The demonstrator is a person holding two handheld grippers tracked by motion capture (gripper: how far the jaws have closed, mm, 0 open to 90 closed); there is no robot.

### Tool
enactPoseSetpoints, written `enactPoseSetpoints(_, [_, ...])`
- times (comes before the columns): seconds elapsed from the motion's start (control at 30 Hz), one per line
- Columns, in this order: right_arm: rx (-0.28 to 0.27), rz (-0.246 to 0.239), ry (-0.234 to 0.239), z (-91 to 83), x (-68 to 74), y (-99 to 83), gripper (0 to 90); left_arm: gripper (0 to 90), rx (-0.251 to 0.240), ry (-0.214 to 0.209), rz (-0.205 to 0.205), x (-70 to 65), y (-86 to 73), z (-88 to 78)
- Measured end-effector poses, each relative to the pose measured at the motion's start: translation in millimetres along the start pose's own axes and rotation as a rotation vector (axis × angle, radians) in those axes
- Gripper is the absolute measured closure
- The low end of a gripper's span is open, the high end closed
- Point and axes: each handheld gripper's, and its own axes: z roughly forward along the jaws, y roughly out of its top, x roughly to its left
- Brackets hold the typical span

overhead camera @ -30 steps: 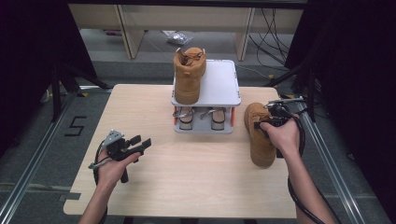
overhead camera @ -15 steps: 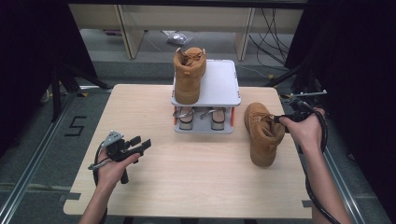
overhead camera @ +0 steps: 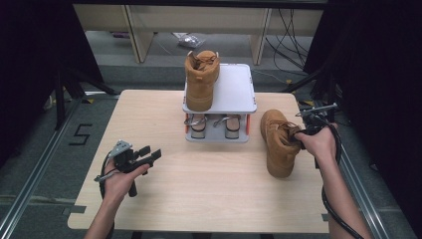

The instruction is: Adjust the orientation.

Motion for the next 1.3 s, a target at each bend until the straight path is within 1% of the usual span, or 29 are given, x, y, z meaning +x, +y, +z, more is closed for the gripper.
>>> enactPoseSetpoints(0.03, [0.023,0.033,-0.008,1.0,2.6,0.4,59.0,44.8,0.001,0.000,0.001,0.0,-0.1,0.1])
enactPoseSetpoints(0.1, [0.037,0.005,-0.012,5.7,1.4,1.8,61.0,44.7,0.002,0.000,0.000,0.2,-0.4,0.1])
enactPoseSetpoints(0.13, [0.071,0.032,-0.013,6.5,3.6,2.2,62.3,44.7,0.002,0.001,0.000,0.3,-0.5,0.1])
enactPoseSetpoints(0.17, [0.073,0.007,-0.011,8.9,1.6,3.2,63.6,44.7,0.003,0.001,-0.001,0.4,-0.5,0.1])
enactPoseSetpoints(0.23, [0.097,0.048,-0.018,10.9,4.4,4.3,65.5,44.7,0.003,0.002,-0.001,0.6,-0.6,0.0])
enactPoseSetpoints(0.27, [0.090,0.017,-0.016,11.6,2.0,5.2,67.4,44.7,0.003,0.005,-0.004,0.7,-0.6,-0.2])
enactPoseSetpoints(0.3, [0.085,0.063,-0.009,12.4,5.1,5.6,68.3,44.6,0.004,0.007,-0.007,1.0,-0.7,-0.3])
enactPoseSetpoints(0.33, [0.116,0.054,-0.010,11.5,4.3,6.6,68.3,44.6,0.003,0.007,-0.009,1.2,-0.8,-0.5])
enactPoseSetpoints(0.37, [0.108,0.017,-0.015,12.7,1.4,6.5,68.4,44.6,0.003,0.006,-0.010,1.2,-0.8,-0.5])
enactPoseSetpoints(0.4, [0.109,0.070,-0.011,13.9,4.8,7.1,68.4,44.5,0.004,0.005,-0.010,1.2,-0.8,-0.6])
enactPoseSetpoints(0.43, [0.131,0.063,-0.013,13.3,3.5,8.5,68.4,44.5,0.005,0.004,-0.010,1.2,-0.9,-0.6])
enactPoseSetpoints(0.47, [0.125,0.053,-0.017,13.9,3.1,9.0,68.7,44.4,0.005,0.004,-0.009,1.2,-1.0,-0.6])
enactPoseSetpoints(0.5, [0.147,0.089,-0.005,14.0,5.7,9.4,69.6,44.3,0.005,0.005,-0.009,1.3,-1.1,-0.5])
enactPoseSetpoints(0.53, [0.152,0.086,0.005,13.9,5.0,9.6,70.2,44.3,0.003,-0.003,-0.010,1.7,-1.3,-0.1])
enactPoseSetpoints(0.57, [0.139,0.047,0.003,15.2,2.0,9.9,70.5,44.3,0.004,-0.003,-0.009,1.6,-1.5,0.1])
enactPoseSetpoints(0.6, [0.169,0.089,0.010,15.1,4.7,10.8,71.3,44.3,0.003,-0.003,-0.009,1.5,-1.7,0.3])
enactPoseSetpoints(0.67, [0.153,0.088,0.010,16.6,4.8,10.2,73.3,44.2,0.006,0.004,-0.011,1.1,-2.2,0.2])
enactPoseSetpoints(0.7, [0.148,0.062,0.005,17.6,3.4,10.0,74.7,44.2,0.009,0.005,-0.007,1.2,-2.5,0.4])
enactPoseSetpoints(0.77, [0.185,0.054,-0.007,15.8,3.2,12.5,77.2,44.2,0.011,0.005,-0.006,1.2,-3.2,1.0])
enactPoseSetpoints(0.8, [0.200,0.096,-0.008,16.3,5.7,13.2,78.3,44.2,0.012,0.003,-0.004,1.0,-3.5,1.1])
enactPoseSetpoints(0.83, [0.198,0.095,-0.006,16.6,4.9,13.4,79.0,44.2,0.016,0.005,-0.003,0.7,-3.7,1.1])
enactPoseSetpoints(0.93, [0.216,0.075,-0.009,14.8,2.6,13.0,80.9,44.2,0.014,0.001,-0.007,1.2,-4.4,1.3])
enactPoseSetpoints(0.97, [0.200,0.073,0.000,14.5,1.6,12.0,81.3,44.2,0.015,0.004,-0.007,1.5,-4.6,1.2])
enactPoseSetpoints(1.0, [0.190,0.044,0.006,15.0,-2.9,11.5,81.7,44.2,0.016,0.006,-0.007,1.8,-4.7,1.0])
enactPoseSetpoints(1.03, [0.192,0.108,0.022,13.9,-1.6,11.2,82.0,44.3,0.017,0.008,-0.010,1.8,-4.9,0.7])
enactPoseSetpoints(1.07, [0.193,0.126,0.033,13.5,-3.2,10.4,82.3,44.3,0.015,0.005,-0.012,2.2,-5.0,0.8])
enactPoseSetpoints(1.1, [0.162,0.088,0.036,14.7,-8.3,8.5,82.6,44.2,0.013,0.005,-0.015,2.4,-5.4,0.8])
enactPoseSetpoints(1.23, [0.144,0.147,0.095,13.7,-15.8,6.6,83.2,44.2,0.019,0.005,-0.020,2.8,-5.8,1.7])
enactPoseSetpoints(1.3, [0.140,0.199,0.120,13.2,-18.7,5.9,83.4,44.2,0.014,0.002,-0.028,2.6,-5.0,2.1])
